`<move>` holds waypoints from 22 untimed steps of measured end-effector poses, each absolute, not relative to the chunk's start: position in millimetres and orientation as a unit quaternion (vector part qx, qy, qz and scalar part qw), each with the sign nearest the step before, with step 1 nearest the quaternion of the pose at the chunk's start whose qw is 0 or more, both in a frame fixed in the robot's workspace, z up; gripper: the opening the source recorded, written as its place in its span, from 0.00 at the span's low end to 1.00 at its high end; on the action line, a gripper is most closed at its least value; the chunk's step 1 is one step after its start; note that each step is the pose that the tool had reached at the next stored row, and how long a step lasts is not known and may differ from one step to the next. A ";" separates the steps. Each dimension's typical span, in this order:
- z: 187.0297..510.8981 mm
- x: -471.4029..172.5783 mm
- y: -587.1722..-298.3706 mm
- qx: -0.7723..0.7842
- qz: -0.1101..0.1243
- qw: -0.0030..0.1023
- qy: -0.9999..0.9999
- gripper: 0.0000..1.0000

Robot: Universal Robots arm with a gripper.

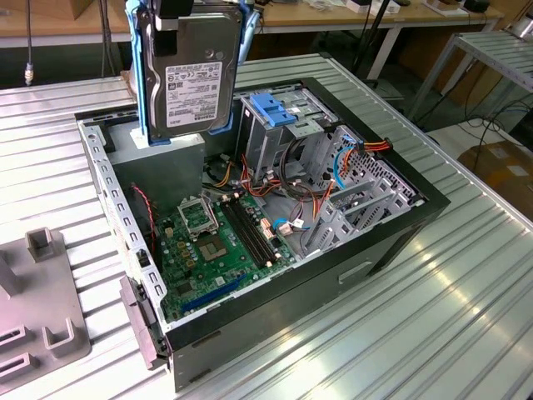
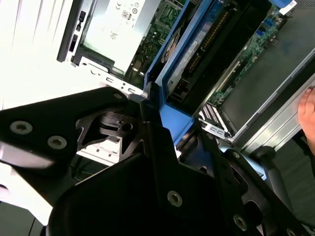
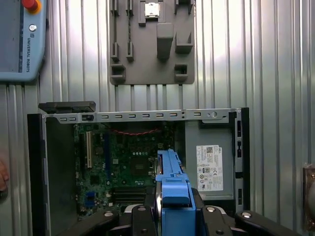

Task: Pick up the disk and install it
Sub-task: 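Insert the disk into the insertion slot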

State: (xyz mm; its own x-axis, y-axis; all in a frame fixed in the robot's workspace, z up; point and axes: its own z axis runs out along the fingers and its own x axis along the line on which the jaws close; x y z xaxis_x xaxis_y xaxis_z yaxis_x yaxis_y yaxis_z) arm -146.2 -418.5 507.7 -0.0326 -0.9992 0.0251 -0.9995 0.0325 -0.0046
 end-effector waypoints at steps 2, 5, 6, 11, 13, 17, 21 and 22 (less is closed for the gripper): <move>507.6 -146.2 -420.2 0.695 0.010 0.007 -0.718 0.37; 507.5 -146.2 -421.9 0.695 0.010 0.007 -0.718 0.37; 507.5 -146.2 -422.7 0.695 0.010 0.007 -0.718 0.37; 507.3 -146.2 -425.4 0.695 0.010 0.007 -0.718 0.37; 507.3 -146.2 -426.3 0.695 0.010 0.007 -0.718 0.37; 507.1 -146.2 -429.1 0.695 0.010 0.007 -0.718 0.37; 506.8 -144.8 -431.9 0.695 0.010 0.007 -0.718 0.37; 506.7 -144.4 -432.3 0.695 0.010 0.007 -0.718 0.37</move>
State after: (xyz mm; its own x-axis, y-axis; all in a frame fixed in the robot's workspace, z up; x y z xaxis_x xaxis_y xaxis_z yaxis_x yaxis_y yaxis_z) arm -144.4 -432.3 506.7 -0.0327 -0.9991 0.0252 -0.9995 0.0326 -0.0046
